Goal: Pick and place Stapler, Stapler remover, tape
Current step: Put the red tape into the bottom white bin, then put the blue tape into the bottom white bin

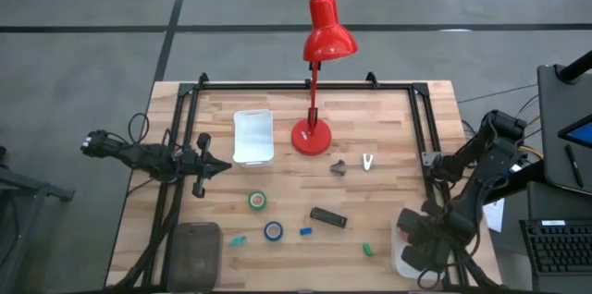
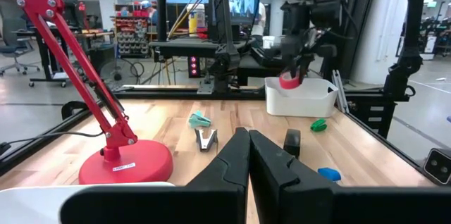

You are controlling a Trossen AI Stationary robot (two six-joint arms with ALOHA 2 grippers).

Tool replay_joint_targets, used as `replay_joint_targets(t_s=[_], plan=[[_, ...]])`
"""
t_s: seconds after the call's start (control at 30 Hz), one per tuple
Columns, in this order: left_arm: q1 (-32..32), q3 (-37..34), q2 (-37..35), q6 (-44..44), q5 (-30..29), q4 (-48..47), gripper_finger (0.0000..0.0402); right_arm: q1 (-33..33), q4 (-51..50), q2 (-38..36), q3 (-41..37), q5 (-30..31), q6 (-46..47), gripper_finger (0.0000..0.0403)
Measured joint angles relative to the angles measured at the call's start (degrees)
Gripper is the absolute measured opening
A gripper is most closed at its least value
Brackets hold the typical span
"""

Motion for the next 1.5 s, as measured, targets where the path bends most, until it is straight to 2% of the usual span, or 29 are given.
replay_joint_targets(t_s=[0.63,1.0,1.5], plan=[[-0.02,0.00,0.00,-0.02,0.02,-0.01,0.0010,-0.04,12.15,-0.14,-10.14,0.56,-0.09,0.0054],[-0.02,0.00,-0.02,-0.01,0.02,-0.02,0.0010,-0.04,12.63,-0.14,-10.51,0.51,-0.12,0.0056],[0.00,0.00,-0.02,0.00,0.02,-0.02,0.0010,-0.30,12.15,-2.06,-9.38,1.64,-0.11,0.0142]])
